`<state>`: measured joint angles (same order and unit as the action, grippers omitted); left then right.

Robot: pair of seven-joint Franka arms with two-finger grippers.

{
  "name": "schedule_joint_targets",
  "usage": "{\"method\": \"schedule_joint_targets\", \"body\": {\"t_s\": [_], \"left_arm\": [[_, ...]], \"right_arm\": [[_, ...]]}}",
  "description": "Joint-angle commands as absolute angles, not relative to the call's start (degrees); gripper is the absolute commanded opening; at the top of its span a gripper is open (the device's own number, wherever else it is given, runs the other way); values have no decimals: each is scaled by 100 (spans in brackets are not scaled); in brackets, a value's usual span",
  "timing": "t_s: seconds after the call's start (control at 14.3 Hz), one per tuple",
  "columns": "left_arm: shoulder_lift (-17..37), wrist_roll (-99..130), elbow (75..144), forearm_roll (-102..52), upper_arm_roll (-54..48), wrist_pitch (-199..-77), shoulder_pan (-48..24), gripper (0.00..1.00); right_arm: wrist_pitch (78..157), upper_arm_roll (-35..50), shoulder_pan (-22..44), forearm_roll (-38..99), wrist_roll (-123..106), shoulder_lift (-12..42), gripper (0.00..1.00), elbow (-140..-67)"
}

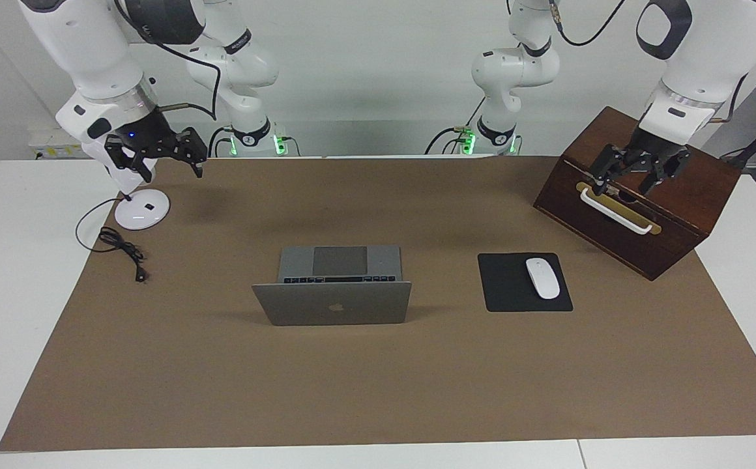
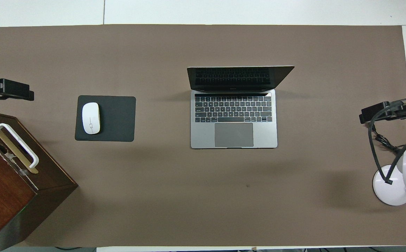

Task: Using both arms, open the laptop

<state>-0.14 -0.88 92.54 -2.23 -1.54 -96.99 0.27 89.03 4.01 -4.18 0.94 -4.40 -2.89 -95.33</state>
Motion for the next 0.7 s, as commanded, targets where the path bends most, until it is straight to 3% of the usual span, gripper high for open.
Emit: {"method": "schedule_joint_targets", "body": {"t_s": [0.0, 0.63], "left_arm": [[-246, -26, 9519, -114, -193, -9738, 70, 100], [-246, -26, 9519, -114, -193, -9730, 70, 100]], "right_arm": [[8859, 448, -501, 88, -527, -316, 100, -9501], [8877, 448, -501, 132, -404, -316, 100, -9501]]}}
